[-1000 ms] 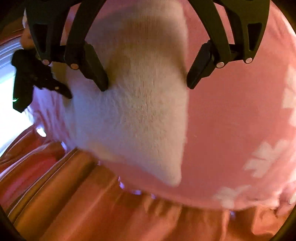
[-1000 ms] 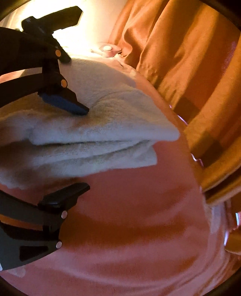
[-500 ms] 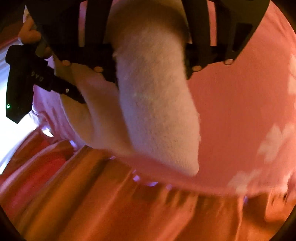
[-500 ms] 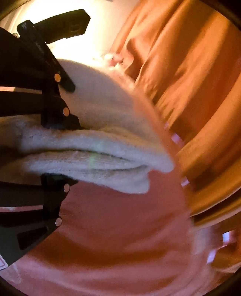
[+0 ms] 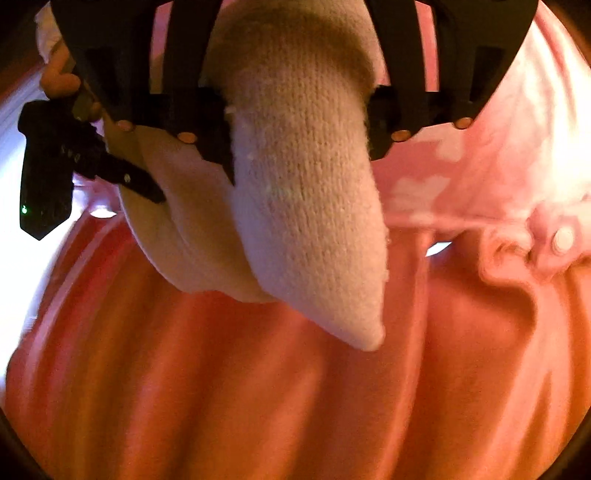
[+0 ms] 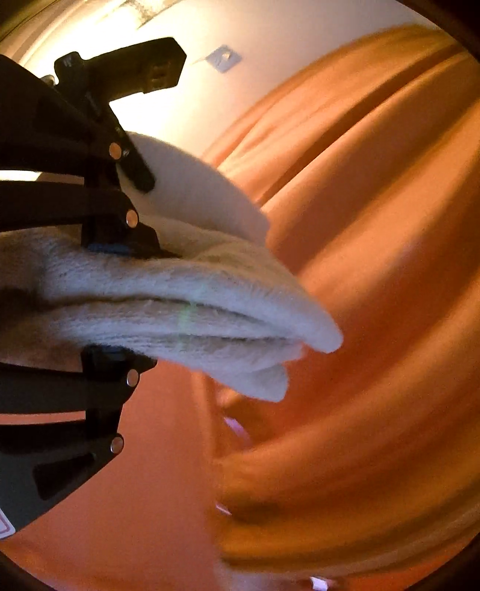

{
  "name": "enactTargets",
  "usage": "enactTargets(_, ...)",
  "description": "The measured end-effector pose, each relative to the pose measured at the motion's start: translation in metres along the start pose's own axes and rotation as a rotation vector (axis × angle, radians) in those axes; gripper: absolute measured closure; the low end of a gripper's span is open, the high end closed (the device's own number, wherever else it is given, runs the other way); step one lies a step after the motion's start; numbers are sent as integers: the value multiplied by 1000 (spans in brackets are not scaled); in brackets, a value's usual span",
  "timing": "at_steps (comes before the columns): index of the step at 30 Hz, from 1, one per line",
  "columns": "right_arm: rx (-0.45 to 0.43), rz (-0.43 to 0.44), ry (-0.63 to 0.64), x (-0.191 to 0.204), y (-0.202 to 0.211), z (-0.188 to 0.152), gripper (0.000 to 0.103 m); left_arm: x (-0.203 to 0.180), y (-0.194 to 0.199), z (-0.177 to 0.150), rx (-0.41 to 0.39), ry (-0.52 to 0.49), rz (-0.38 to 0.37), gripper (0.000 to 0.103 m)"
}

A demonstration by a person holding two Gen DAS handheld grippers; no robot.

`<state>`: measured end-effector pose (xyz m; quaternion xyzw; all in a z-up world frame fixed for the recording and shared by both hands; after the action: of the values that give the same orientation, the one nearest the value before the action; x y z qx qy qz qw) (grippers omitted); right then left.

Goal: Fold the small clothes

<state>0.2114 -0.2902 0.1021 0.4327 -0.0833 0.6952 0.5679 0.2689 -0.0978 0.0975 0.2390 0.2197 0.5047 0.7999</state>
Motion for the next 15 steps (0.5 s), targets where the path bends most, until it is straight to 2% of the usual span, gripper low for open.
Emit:
enactTargets(2, 71, -80, 4, -30, -49, -24, 57, 47, -37, -41, 48, 50, 91, 26)
enactTargets(3, 113, -155, 11, -49, -72, -38, 62, 76, -57, -74, 117, 99, 171, 29)
enactTargets(4, 156, -287, 15, -74, -91, -55, 64, 93, -63, -94, 172, 133, 212, 33)
enactTargets(5, 150, -346, 20, -86, -92, -65, 66, 105, -63, -111, 190, 180, 200, 34)
enactTargets(6, 95, -305, 9, -85, -79, -69, 66, 109, -53, -118, 146, 218, 151, 34)
enactTargets(7, 74, -307, 13, -81, -70, -71, 67, 110, -43, -117, 122, 210, 170, 35)
enactTargets(9, 36, -316, 70, -60, -47, -77, 77, 102, -29, -109, 90, 140, 212, 33)
enactTargets(11, 17, -309, 124, -41, -38, -82, 78, 84, -20, -96, 51, 69, 224, 28)
enactTargets(13, 20, -344, 212, -23, -40, -90, 79, 67, -28, -91, 64, 14, 226, 24)
enactTargets(14, 36, -385, 248, -24, -46, -93, 80, 63, -29, -96, 84, -9, 247, 24)
enactTargets(15, 90, -474, 285, -39, -62, -104, 80, 60, -38, -103, 108, -28, 269, 24)
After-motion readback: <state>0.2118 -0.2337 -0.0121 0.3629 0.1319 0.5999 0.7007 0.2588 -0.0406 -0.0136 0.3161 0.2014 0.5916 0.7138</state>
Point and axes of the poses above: each gripper's, at about its wrist camera, not at the fingertips, and y roughly against the way its jaws point, x to its left, z to its top, the point moved 6 cm from there along -y, roughly the way its jaws point, and after that the axes turned 9 degrees about -y, right-handed, at the moved point
